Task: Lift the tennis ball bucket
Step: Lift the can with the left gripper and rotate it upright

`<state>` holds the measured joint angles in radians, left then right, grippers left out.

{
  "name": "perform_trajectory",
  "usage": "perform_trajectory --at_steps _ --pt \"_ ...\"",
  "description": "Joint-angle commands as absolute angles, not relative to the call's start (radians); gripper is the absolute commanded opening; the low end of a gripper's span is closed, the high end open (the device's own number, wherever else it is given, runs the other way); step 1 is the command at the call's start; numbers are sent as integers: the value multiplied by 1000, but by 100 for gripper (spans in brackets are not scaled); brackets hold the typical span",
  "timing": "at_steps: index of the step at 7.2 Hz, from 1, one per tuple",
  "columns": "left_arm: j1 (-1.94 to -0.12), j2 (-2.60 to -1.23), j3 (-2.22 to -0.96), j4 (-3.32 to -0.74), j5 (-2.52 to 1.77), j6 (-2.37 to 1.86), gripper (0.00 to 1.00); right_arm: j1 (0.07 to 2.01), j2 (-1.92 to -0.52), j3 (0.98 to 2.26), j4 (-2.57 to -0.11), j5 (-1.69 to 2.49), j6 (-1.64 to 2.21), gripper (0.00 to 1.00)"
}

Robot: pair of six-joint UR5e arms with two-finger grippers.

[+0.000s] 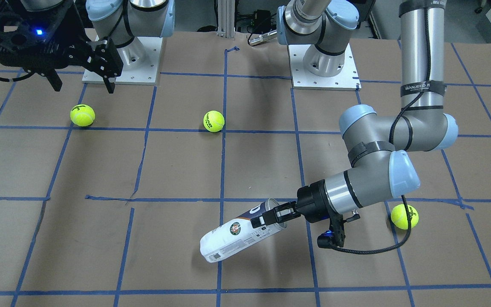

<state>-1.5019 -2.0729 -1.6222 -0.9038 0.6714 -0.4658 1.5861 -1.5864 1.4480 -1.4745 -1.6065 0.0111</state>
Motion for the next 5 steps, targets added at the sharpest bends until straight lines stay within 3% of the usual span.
perform_trajectory --at_steps 1,5 --pt "-1575 -2049 -1455 -957 888 -649 0 1586 -1586 1448 -1476 -1606 12 100" --pt "-1644 -2032 -1223 -1528 1411 -52 0 1586 -1586 1451 -1474 -1606 11 100"
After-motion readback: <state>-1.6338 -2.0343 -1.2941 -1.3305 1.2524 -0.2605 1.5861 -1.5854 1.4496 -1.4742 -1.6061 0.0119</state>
